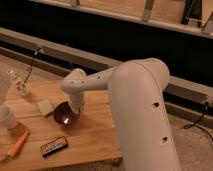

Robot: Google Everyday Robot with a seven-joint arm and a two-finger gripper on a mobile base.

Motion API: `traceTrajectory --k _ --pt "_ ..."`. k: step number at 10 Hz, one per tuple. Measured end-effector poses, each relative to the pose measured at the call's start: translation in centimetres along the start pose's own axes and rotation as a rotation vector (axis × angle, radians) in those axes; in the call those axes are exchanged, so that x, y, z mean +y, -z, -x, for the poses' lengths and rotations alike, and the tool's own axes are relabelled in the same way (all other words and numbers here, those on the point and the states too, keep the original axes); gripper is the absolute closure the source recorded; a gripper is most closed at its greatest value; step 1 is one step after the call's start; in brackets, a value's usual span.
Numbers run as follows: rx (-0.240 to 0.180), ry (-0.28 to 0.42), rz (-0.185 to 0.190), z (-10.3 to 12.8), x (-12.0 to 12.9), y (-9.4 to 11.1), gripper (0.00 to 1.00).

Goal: Drag the ceramic bowl in a circle

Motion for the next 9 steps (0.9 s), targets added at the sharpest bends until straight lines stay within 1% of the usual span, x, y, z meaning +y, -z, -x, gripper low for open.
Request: traceTrajectory --k 1,5,7,8,9 --pt "0.003 0.009 -0.011 0.1 0.2 0.0 1.0" --pt "0.031 0.021 -0.053 0.1 0.4 -0.2 1.0" --pt "0.04 0.017 -0.063 0.1 0.3 -0.2 1.0" --pt "0.035 0.007 -0.072 0.2 -0.3 0.7 1.0" --pt "0.02 -0.001 -0.078 0.6 -0.9 1.7 1.0"
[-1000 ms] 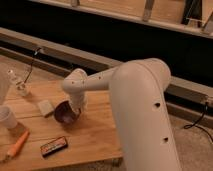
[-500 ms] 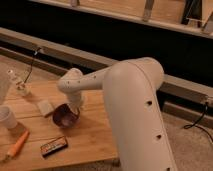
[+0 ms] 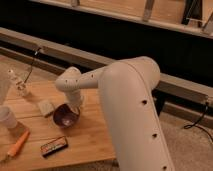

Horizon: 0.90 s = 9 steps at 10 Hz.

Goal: Drag the ceramic bowl in a circle

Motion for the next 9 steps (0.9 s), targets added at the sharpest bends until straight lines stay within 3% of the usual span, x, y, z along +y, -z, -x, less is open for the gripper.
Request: traceTrajectory --k 3,9 --pt "-0.045 0.002 -0.015 1.3 -1.2 3.1 1.0" --pt "-0.019 0.078 -0.016 2.6 1.7 2.2 1.0"
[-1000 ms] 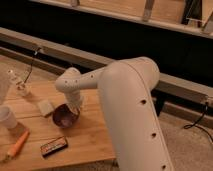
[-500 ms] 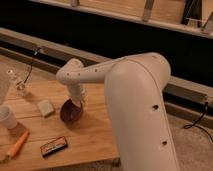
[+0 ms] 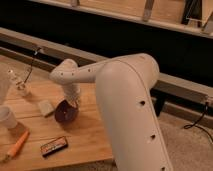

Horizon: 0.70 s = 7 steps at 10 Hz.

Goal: Drag the ceramic bowl in a circle

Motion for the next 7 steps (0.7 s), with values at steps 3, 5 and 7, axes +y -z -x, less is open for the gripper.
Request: traceTrajectory --k 3,5,7 --pt "-0.015 0.016 -0.015 2.0 0.4 0.8 1.0" --pt "-0.024 0.023 -0.022 3.1 0.6 1.3 1.0" --pt "-0.033 0.027 -0.036 4.6 0.3 1.8 1.0"
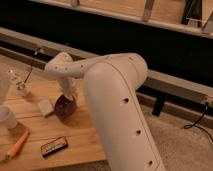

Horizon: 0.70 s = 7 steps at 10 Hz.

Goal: Drag the ceramic bowl in a circle

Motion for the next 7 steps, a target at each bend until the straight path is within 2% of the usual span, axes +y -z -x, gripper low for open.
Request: traceTrajectory --k 4,7 --pt "-0.012 -0.035 -0.061 2.7 -3.8 1.2 1.0" --pt "-0.003 -0.061 -0.098 3.6 -6.3 1.1 1.0"
